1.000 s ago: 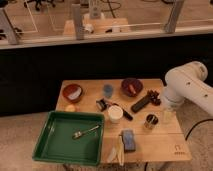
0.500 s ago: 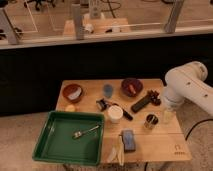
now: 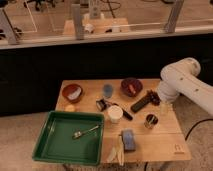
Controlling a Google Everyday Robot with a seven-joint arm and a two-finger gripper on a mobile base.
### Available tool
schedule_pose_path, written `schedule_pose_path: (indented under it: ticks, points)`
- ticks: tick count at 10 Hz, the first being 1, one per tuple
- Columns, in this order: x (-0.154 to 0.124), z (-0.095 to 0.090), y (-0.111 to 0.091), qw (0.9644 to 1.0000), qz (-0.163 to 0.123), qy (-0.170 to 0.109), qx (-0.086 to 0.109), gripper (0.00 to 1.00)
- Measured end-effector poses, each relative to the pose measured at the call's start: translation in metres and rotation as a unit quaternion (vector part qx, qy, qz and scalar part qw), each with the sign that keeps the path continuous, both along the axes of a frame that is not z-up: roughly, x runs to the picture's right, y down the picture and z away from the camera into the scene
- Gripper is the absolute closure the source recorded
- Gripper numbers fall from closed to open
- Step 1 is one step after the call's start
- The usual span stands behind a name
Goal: Place eraser in paper cup
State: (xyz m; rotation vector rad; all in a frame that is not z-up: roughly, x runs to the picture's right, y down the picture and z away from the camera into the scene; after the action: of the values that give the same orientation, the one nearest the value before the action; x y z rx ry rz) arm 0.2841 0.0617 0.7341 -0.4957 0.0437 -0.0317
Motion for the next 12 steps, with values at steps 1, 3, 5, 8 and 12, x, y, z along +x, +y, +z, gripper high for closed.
schedule_pose_path:
  ticks: [1,3,5,8,12]
  points:
    - [-0.006,0.016,-0.012,0.9999,-0.012,-0.008,0.002,0.20]
    - [-0.011,0.027,-0.020,0.9997,-0.021,-0.013,0.000,0.20]
    - [-0.009,0.026,-0.020,0.9997,-0.019,-0.013,0.001,0.20]
    - [-0.011,0.027,-0.021,0.9997,-0.021,-0.014,0.002,0.20]
    - [-0.016,0.033,-0.020,0.9995,-0.018,-0.024,0.002,0.20]
